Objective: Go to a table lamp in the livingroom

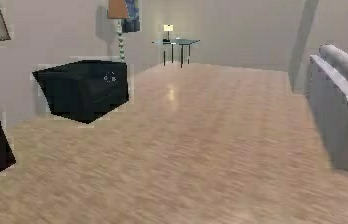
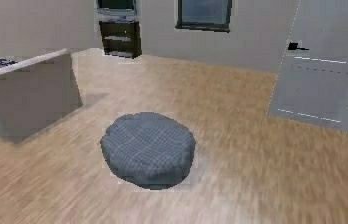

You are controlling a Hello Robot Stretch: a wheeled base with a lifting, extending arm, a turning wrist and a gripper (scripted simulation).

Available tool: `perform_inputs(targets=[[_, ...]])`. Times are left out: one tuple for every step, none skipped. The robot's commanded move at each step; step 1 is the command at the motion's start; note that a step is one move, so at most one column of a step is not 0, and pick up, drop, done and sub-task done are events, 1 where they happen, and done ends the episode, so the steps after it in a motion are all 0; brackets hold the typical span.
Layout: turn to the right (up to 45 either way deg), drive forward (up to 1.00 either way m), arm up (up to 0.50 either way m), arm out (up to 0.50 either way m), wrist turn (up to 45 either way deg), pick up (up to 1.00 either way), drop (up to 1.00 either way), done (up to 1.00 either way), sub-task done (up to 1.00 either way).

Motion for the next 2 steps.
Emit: perform_inputs(targets=[[0.0, 1.00, 0.00, 0.00, 0.0, 0.00, 0.00, 0.00, 0.00], [0.0, 1.00, 0.00, 0.00, 0.0, 0.00, 0.00, 0.00, 0.00]])
